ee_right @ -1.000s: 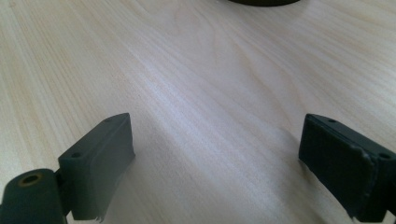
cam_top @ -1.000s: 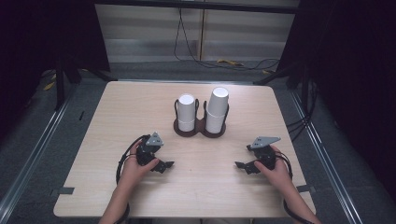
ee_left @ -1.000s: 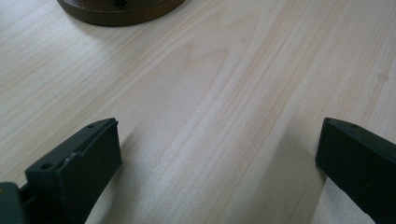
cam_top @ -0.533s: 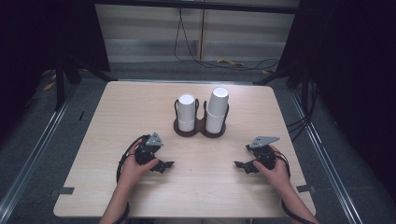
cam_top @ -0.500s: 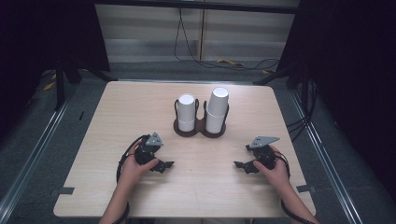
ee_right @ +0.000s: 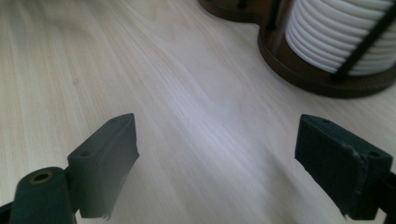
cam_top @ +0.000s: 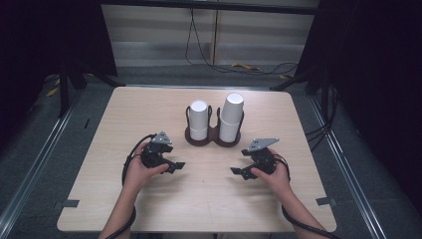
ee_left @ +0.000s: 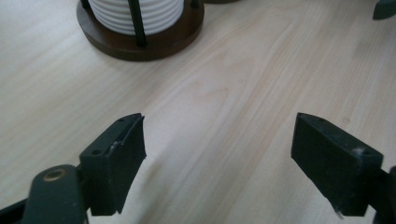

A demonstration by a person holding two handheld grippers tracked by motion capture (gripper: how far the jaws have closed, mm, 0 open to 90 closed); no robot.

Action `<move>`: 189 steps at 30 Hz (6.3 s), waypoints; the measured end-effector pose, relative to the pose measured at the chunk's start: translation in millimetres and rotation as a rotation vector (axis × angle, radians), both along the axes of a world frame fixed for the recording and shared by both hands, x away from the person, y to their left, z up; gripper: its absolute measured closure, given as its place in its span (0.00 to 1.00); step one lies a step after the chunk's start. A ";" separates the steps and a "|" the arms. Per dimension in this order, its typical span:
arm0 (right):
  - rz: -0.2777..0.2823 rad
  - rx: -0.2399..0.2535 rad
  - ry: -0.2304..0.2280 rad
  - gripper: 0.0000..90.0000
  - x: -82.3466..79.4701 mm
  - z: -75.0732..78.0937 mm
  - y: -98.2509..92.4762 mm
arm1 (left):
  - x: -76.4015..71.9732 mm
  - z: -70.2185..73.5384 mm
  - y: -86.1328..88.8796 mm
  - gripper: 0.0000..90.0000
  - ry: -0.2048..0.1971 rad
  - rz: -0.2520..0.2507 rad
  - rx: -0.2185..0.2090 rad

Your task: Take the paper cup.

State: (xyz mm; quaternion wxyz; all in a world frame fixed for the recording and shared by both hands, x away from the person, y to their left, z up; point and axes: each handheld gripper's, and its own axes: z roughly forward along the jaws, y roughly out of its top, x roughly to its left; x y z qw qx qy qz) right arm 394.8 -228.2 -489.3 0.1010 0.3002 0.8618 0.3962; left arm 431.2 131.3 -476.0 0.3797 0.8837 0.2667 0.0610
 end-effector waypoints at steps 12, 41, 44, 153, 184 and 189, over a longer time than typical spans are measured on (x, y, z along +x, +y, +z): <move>0.041 -0.001 0.001 0.15 14.3 4.8 27.4 | 25.2 51.9 -14.9 0.19 -0.068 -0.016 0.005; 0.053 0.014 -0.007 0.15 29.0 6.7 65.6 | 73.9 94.5 -50.6 0.20 -0.022 -0.044 0.062; 0.056 0.008 -0.016 0.15 30.6 7.9 69.6 | 77.3 96.8 -54.1 0.20 -0.019 -0.045 0.052; 0.017 0.104 -0.065 0.13 64.7 5.2 129.6 | 122.8 165.9 -76.7 0.40 0.093 -0.008 0.181; 0.020 0.097 -0.053 0.14 62.4 -2.3 125.4 | 118.7 213.2 -77.3 0.40 0.067 0.002 0.218; 0.045 0.094 -0.037 0.14 56.7 -4.8 124.5 | 109.1 214.3 -72.8 0.40 0.066 -0.007 0.202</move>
